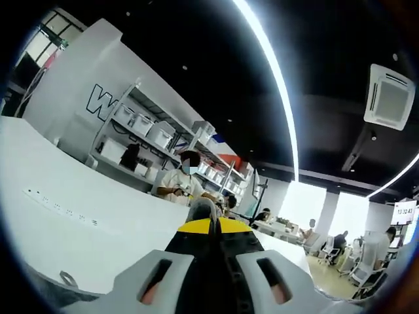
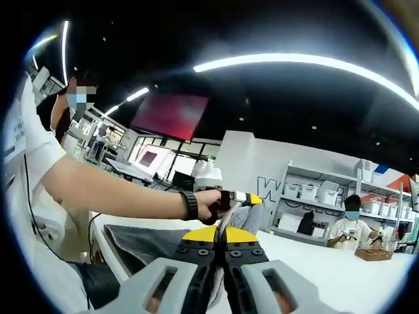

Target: Open the folded towel by lifting each exposed corner and separating the folded layers until the towel lies flat within the target outline without major curled edges

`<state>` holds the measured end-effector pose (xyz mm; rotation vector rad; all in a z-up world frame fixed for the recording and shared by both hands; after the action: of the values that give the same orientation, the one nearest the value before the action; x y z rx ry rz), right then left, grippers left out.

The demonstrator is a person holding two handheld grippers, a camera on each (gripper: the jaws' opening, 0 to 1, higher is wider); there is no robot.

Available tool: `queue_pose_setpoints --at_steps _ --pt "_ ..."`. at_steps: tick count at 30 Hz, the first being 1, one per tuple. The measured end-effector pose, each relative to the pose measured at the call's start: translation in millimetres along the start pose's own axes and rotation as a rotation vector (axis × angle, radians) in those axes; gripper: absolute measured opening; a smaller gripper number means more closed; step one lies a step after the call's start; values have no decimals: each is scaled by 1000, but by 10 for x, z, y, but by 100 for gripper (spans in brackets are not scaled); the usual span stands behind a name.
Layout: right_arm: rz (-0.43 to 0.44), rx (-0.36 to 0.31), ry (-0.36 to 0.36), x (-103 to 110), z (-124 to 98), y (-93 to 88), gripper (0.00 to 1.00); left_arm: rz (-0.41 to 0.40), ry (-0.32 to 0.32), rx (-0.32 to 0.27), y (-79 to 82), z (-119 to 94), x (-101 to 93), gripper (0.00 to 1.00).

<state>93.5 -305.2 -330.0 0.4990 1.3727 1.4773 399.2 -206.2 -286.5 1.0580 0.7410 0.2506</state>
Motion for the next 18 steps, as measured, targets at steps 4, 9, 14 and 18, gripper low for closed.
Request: queue_pose_setpoints --at_steps 4,9,14,18 --pt "0 7 -19 -66 -37 -27 0 -9 2 0 -36 7 6 1" --pt "-6 10 -37 -117 -63 -32 0 0 1 -3 -68 34 -7 1" --pt "-2 15 -59 -198 -95 -68 0 7 -3 -6 -66 83 -19 1" --pt "12 16 -75 -251 -115 -97 0 18 -9 -8 -62 155 -66 1"
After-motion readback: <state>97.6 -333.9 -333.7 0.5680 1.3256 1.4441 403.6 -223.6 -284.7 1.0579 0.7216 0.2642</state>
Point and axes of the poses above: the point that each gripper's makers call its tool centre point, and the gripper's own axes: z roughly forward along the fingers, x roughly to its left, y roughly out of its top, the point moved 7 cm from there along -z, roughly backward along the fingers, and after that the axes turned 3 degrees about -x, right-handed, at the moved point
